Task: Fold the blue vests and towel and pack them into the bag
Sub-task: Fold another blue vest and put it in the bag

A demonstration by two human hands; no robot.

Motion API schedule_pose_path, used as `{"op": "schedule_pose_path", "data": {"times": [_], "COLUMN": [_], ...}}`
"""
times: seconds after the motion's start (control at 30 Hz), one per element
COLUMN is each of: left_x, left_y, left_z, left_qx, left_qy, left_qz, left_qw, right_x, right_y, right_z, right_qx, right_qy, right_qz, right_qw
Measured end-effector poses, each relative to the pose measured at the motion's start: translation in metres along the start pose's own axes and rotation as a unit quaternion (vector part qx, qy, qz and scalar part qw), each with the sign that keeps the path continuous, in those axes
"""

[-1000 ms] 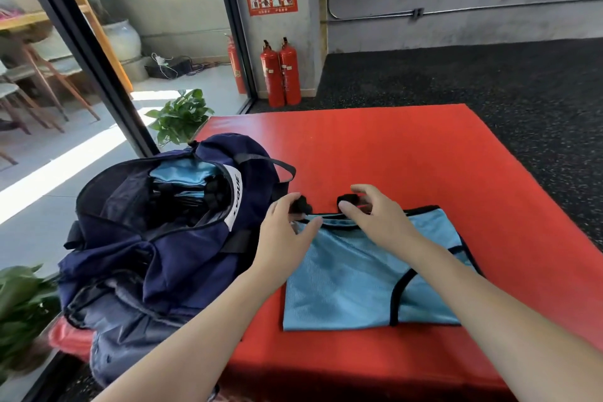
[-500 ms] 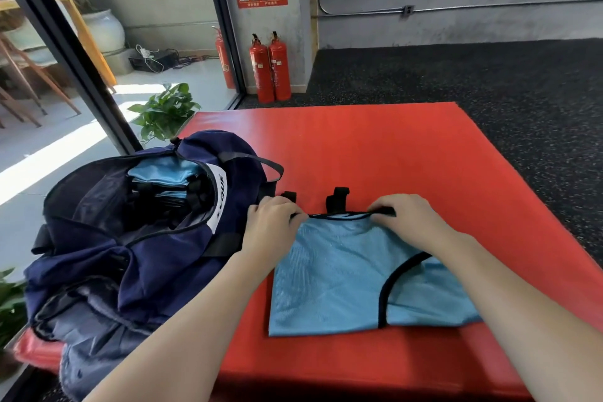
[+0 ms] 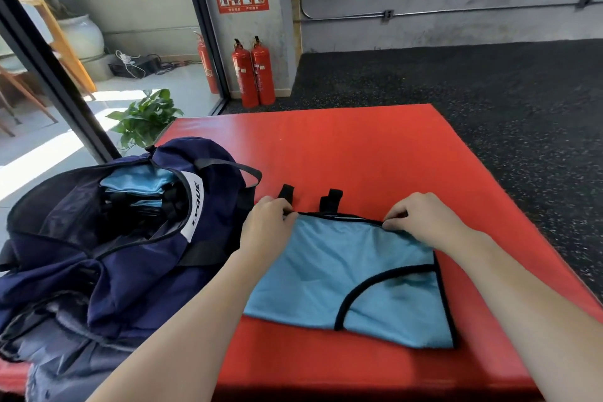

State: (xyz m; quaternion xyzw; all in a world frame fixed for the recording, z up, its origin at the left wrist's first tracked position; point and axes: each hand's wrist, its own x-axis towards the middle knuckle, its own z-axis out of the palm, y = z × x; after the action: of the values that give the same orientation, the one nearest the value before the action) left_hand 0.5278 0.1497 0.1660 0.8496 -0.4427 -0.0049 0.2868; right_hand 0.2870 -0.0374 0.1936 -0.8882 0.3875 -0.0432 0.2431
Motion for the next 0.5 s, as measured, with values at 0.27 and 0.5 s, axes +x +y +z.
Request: {"op": "schedule_pose_path", "data": {"times": [0.27,0.5], "left_x": [0.002,-0.021], "left_y": [0.056,0.109], "left_z": [0.054,0.079], "left_qx": [0.016,0.006], "left_qy": [-0.115,-0.185], "left_qz": [0.073,0.161], "left_qw": [0.991,0.969], "right_x": [-0.047,-0.086], "right_y": [0.009,0.010], "right_z": [-0.012,-0.010], "right_qx": [-0.007,0.003], "right_qy": [-0.114,-0.161], "right_qz": [-0.027,-0.040], "right_qw": [0.993,0.986]}}
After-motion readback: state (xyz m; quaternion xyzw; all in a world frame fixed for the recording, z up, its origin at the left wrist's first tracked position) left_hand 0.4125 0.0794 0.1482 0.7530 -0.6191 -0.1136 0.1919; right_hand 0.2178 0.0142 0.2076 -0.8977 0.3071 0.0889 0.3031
